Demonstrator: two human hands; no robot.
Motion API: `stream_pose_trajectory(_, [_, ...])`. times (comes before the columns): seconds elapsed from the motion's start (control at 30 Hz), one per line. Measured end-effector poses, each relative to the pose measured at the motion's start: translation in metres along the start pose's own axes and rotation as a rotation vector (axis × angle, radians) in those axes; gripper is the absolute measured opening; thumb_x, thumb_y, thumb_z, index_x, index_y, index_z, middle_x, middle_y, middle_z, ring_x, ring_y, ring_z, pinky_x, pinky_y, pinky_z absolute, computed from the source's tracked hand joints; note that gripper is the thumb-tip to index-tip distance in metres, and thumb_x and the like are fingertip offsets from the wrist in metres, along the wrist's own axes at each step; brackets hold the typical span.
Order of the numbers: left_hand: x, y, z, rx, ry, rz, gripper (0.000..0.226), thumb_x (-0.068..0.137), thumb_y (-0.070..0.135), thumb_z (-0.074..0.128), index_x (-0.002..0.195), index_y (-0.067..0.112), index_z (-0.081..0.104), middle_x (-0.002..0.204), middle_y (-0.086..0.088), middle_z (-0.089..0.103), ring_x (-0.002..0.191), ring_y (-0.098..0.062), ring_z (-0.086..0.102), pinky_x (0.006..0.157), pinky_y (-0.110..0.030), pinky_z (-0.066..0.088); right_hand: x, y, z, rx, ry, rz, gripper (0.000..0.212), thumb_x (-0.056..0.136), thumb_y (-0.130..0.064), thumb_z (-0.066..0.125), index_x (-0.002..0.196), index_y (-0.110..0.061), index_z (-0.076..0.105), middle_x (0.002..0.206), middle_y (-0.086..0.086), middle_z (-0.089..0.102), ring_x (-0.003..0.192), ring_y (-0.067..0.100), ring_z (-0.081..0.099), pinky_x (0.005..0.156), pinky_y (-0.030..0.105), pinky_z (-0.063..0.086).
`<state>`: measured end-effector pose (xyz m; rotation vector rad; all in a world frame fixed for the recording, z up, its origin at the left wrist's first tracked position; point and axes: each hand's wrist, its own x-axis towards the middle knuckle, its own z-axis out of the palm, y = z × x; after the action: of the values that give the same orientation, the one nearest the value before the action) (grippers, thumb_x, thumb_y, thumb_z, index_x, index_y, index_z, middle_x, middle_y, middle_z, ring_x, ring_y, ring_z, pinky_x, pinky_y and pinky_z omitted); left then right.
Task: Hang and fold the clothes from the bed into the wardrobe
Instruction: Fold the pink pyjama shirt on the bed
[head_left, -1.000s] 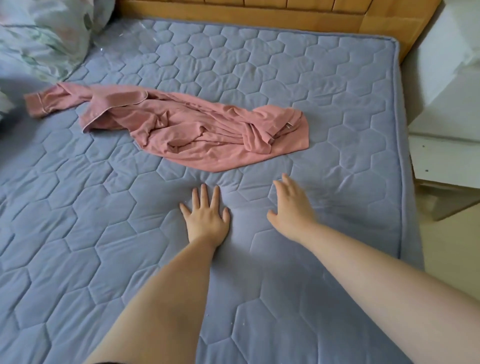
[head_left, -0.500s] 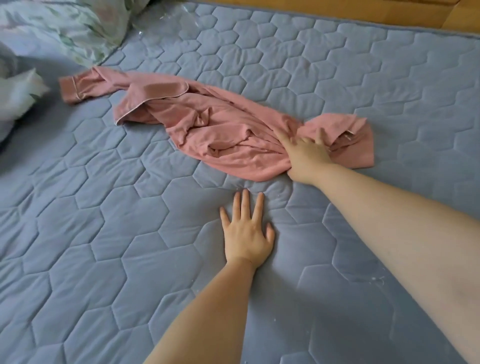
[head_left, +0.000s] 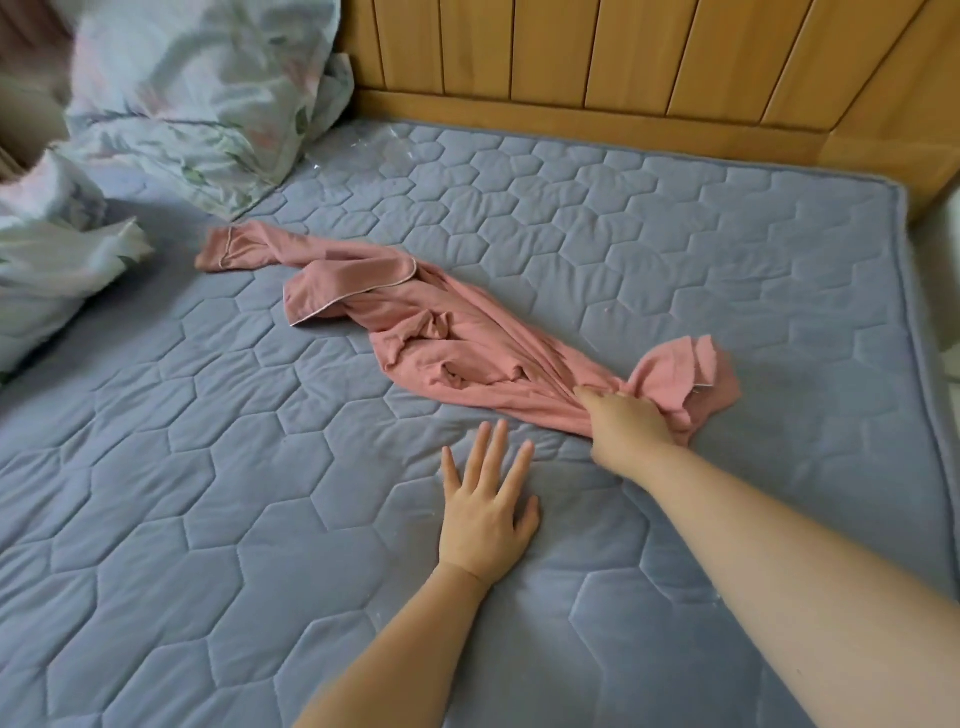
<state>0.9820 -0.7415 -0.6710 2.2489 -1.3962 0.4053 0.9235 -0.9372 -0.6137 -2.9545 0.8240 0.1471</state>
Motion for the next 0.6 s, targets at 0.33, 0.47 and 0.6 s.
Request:
stream_pose_trajectory(0.33, [0.007, 0.035, -0.025, 0.145, -0.215, 0.099, 0.067, 0.071, 0.021, 0.070, 0.136, 0.018, 0.051, 0.143, -0.019, 0.045, 0.131, -0.042, 0.042, 0.091, -0.076, 0.031, -0.134, 0.025, -0.003, 0.312, -0.145, 0.114, 0.025, 0.080, -0.011, 0.050, 0.103, -0.021, 0.056, 0.113, 0.006, 0.062, 0.105, 0.032, 0.059, 0.074, 0.028, 0.039])
stream_pose_trajectory(0.47, [0.020, 0.056, -0.039, 0.253, -0.373, 0.027, 0.064, 0.080, 0.017, 0.054, 0.142, 0.024, 0.041, 0.150, -0.006, 0.037, 0.140, -0.035, 0.029, 0.104, -0.068, 0.019, -0.190, 0.047, -0.006, 0.236, -0.194, 0.193, 0.033, 0.083, -0.014, 0.049, 0.113, -0.023, 0.057, 0.121, 0.002, 0.060, 0.108, 0.028, 0.060, 0.081, 0.029, 0.045])
stream_pose_trajectory(0.6, [0.033, 0.095, -0.053, 0.065, -0.502, -0.140, 0.035, 0.081, 0.025, 0.056, 0.115, 0.024, 0.057, 0.113, -0.001, 0.064, 0.109, -0.028, 0.056, 0.086, -0.037, 0.043, -0.233, 0.059, -0.019, 0.214, 0.001, 0.376, 0.017, 0.082, -0.017, 0.048, 0.098, -0.018, 0.056, 0.110, 0.004, 0.064, 0.100, 0.027, 0.061, 0.071, 0.030, 0.043])
